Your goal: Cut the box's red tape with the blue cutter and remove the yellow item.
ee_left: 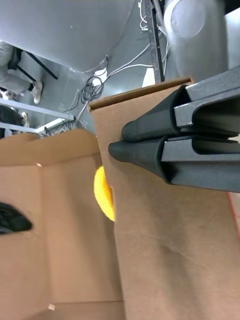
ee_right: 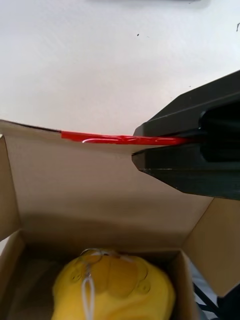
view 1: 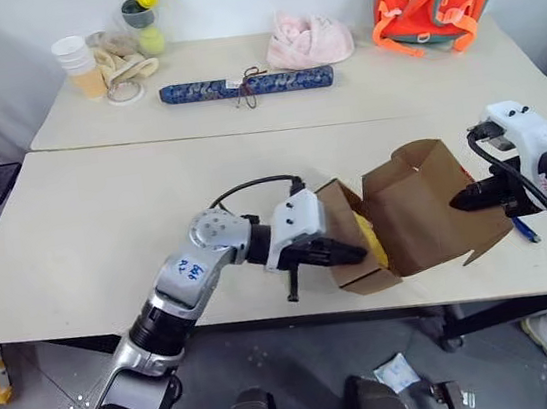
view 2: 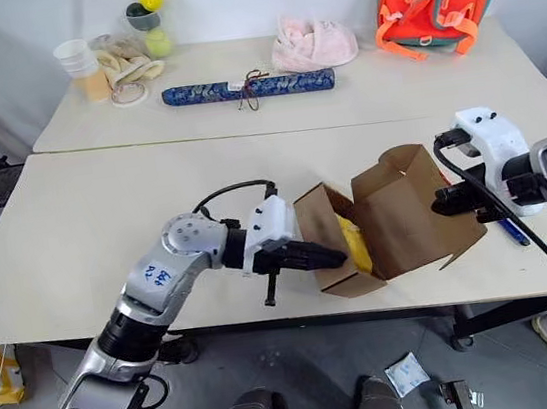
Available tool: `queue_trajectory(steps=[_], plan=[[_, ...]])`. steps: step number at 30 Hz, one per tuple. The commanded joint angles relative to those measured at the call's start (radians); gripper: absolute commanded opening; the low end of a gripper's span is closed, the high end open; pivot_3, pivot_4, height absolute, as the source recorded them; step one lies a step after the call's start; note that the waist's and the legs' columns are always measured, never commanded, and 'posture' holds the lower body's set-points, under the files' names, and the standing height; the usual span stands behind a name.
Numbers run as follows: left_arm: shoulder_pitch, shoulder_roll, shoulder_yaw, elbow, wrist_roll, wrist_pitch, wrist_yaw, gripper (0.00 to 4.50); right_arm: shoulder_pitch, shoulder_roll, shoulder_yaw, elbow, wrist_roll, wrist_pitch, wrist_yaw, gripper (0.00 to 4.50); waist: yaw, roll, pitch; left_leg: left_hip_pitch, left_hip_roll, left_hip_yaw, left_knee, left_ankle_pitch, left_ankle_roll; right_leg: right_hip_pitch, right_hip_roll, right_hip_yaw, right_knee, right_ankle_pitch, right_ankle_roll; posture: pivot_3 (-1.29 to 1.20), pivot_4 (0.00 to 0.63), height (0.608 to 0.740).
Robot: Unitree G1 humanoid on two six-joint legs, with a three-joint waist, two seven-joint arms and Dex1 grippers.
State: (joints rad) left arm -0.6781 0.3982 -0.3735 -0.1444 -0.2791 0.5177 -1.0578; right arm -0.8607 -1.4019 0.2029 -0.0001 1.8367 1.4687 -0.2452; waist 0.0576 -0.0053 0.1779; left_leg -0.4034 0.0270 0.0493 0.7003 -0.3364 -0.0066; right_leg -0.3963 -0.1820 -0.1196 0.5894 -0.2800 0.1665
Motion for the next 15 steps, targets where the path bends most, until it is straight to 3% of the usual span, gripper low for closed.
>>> queue_trajectory(steps=[1, 15], plan=[[0.052, 0.04, -0.017, 0.039, 0.041, 0.055, 0.031, 0.0, -0.026, -0.019, -0.038, 0.011, -0.043, 0.044, 0.04, 0.03, 0.004, 0.0, 0.0, 0.0, 0.0, 0.0, 0.0, 0.0, 0.0, 0.0, 0.0, 0.0, 0.0, 0.0, 0.0, 0.0, 0.15, 0.74], [0.088, 0.02, 0.043, 0.026, 0.029, 0.082, 0.111, 0.0, 0.064, 0.083, -0.045, -0.058, 0.027, -0.061, -0.064, 0.03, -0.007, 0.0, 0.0, -0.001, 0.0, 0.001, -0.001, 0.0, 0.0, -0.003, 0.0, -0.001, 0.0, 0.0, 0.0, 0.0, 0.15, 0.74]])
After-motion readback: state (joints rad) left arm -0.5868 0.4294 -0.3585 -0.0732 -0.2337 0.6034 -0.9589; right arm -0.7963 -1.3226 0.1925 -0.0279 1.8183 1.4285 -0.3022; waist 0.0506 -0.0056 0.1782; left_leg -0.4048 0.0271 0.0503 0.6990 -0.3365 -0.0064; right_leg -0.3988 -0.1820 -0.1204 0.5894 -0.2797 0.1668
